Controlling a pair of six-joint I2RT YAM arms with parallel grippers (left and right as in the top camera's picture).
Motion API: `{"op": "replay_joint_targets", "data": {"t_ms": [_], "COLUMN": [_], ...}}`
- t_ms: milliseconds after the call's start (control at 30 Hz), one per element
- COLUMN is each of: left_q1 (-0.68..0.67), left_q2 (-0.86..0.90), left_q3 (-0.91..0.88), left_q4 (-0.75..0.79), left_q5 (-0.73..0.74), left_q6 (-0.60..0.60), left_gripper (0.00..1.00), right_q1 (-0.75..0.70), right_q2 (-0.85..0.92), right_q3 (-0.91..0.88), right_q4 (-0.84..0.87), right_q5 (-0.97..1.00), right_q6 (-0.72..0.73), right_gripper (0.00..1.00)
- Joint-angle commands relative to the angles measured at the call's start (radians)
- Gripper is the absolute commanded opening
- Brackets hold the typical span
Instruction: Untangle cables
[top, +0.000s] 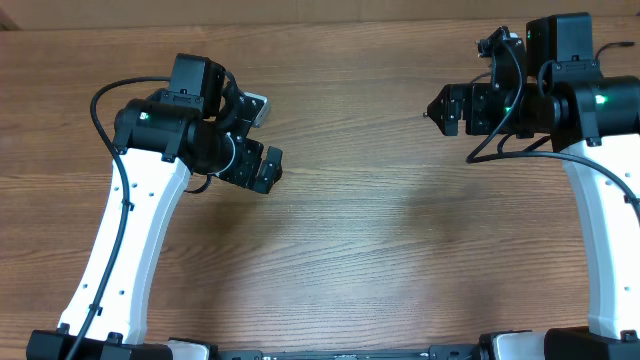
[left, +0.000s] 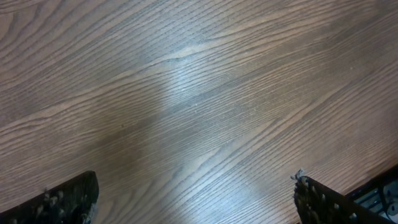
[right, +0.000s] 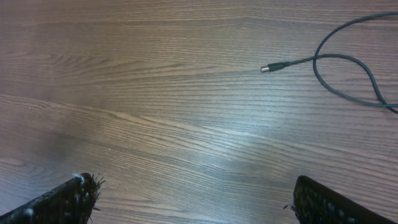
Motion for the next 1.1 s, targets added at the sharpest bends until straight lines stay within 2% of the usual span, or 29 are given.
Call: {"op": "replay_joint_targets", "data": {"t_ms": [0, 1067], "left_q1": [0.005, 0.005], "left_q2": [0.002, -0.031], "left_q3": [0.018, 0.018], "left_q4": [0.001, 0.001], "left_q5": [0.002, 0.002], "left_q6": [0.022, 0.022], "left_gripper": [1.00, 1.00], "right_q1": [0.003, 0.003], "right_q2": [-0.007, -0.007], "right_q3": [0.011, 0.011], "right_q4": [0.002, 0.003], "right_q5": [-0.006, -0.006], "right_q6": [0.000, 0.000], "right_gripper": [1.00, 1.00]}}
